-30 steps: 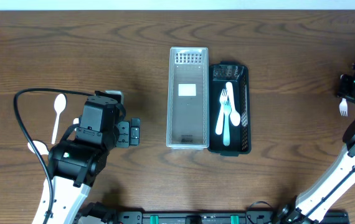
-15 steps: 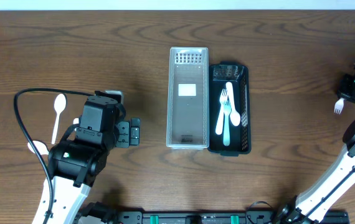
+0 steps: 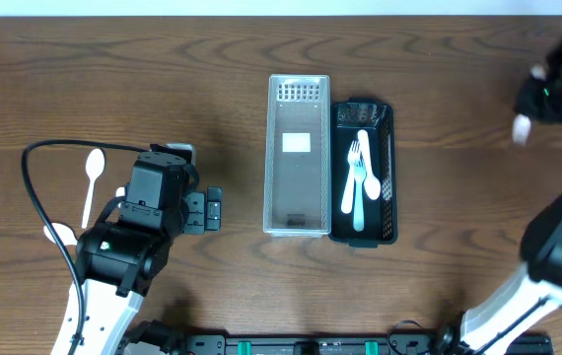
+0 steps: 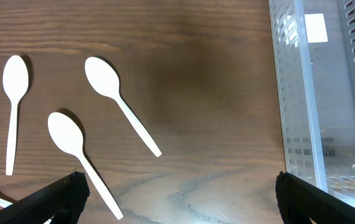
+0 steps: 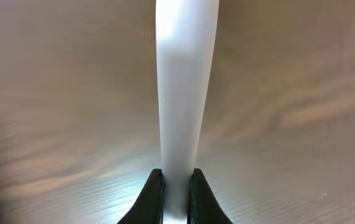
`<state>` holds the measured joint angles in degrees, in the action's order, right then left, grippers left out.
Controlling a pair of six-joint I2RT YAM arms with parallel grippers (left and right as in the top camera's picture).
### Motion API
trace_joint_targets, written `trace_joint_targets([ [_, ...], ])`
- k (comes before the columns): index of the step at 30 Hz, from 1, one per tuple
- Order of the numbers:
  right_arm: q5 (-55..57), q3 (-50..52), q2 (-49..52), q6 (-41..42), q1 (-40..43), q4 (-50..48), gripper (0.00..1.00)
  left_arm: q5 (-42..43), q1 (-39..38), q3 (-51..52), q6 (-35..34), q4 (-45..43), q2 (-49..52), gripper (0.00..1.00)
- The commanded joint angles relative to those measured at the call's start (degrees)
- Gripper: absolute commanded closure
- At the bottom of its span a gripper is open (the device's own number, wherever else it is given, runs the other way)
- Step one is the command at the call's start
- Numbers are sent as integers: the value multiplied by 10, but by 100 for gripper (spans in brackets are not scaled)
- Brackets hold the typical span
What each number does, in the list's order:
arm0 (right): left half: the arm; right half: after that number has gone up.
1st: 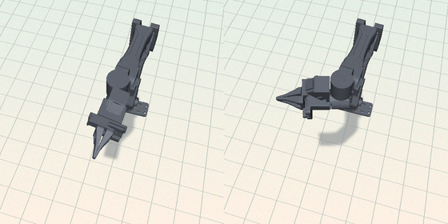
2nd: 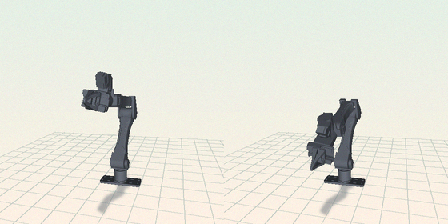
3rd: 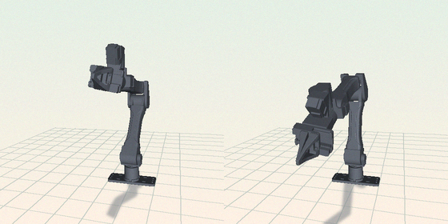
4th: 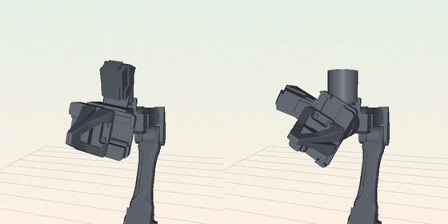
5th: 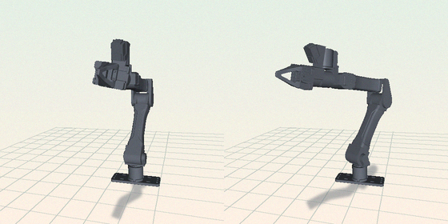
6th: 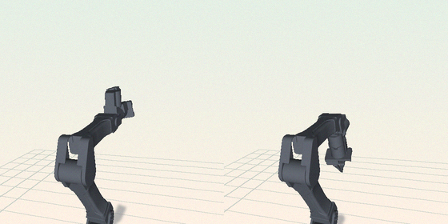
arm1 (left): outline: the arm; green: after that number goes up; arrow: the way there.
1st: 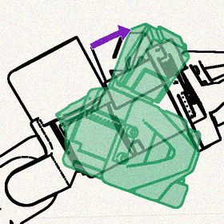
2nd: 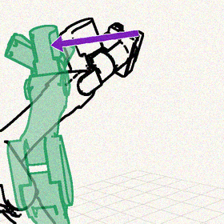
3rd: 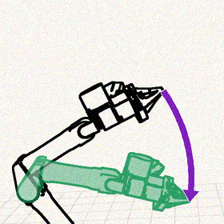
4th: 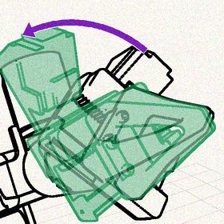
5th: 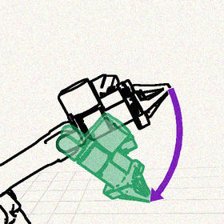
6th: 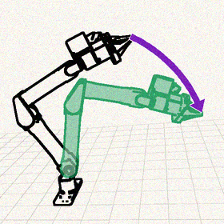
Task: Pack container
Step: 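Carry the white fork with the right gripper into the black basket, release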
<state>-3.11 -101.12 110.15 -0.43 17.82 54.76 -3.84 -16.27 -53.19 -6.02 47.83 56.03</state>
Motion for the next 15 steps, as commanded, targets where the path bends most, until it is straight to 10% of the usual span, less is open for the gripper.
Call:
trace_joint_targets([
  [1,-14,-4,-67,9,-80,24,99,-3,2,-12,-3,5,-3,2],
  [15,-12,-3,-37,103,-345,92,99,-3,2,-12,-3,28,-3,2],
])
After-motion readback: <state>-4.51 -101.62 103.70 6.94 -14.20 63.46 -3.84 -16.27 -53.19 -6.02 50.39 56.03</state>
